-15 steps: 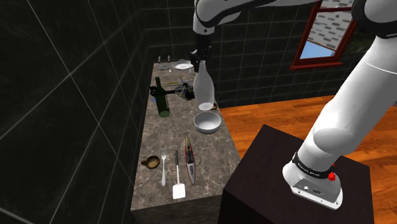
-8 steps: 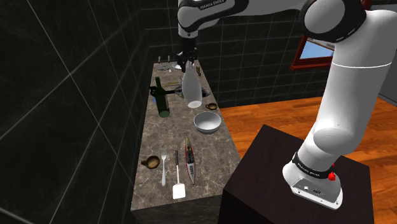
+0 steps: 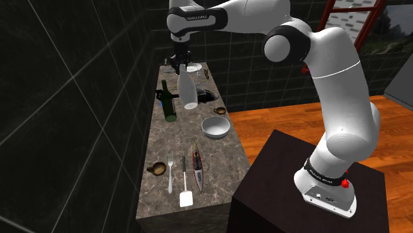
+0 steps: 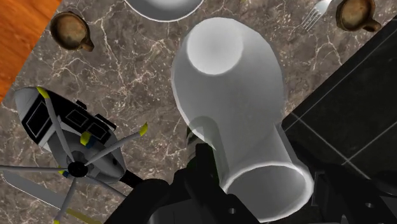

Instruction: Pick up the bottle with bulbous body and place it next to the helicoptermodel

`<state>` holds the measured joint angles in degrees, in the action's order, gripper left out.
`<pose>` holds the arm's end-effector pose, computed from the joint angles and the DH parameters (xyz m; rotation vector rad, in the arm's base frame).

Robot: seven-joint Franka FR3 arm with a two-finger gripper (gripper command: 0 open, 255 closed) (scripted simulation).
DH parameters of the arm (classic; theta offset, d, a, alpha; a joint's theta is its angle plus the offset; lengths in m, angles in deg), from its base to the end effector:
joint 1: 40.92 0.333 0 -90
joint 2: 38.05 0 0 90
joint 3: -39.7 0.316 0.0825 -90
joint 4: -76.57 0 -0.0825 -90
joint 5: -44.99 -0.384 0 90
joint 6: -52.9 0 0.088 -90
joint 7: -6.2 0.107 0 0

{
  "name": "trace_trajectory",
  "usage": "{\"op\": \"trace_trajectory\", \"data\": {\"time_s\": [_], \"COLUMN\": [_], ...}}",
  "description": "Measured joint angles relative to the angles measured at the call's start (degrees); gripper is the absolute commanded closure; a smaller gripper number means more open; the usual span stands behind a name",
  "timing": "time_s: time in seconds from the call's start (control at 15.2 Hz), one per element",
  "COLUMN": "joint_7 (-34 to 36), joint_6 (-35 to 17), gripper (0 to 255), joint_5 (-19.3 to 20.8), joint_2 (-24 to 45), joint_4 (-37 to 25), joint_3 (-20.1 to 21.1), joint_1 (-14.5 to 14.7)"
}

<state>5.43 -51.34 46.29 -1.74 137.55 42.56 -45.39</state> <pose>0.7444 -0.0343 0.4767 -3.1315 0.0343 -0.1914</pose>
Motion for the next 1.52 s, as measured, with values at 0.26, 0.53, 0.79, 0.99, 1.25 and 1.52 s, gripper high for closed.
{"op": "trace_trajectory", "data": {"time_s": [0.26,0.53,0.79,0.99,1.25,1.52], "joint_7": [-0.25,-0.19,-0.16,-0.12,-0.06,-0.17], "joint_6": [2.17,-0.79,-4.0,-6.41,-9.43,-12.13], "gripper": [255,255,255,255,255,255], "joint_5": [0.13,0.14,0.16,0.17,0.19,0.2], "joint_2": [6.34,6.15,6.12,6.04,6.23,6.58], "joint_4": [-8.48,-5.34,-2.1,0.39,3.22,5.57], "joint_3": [-0.13,-0.14,-0.15,-0.15,-0.16,-0.19], "joint_1": [0.07,0.04,-0.01,-0.03,-0.04,-0.18]}}
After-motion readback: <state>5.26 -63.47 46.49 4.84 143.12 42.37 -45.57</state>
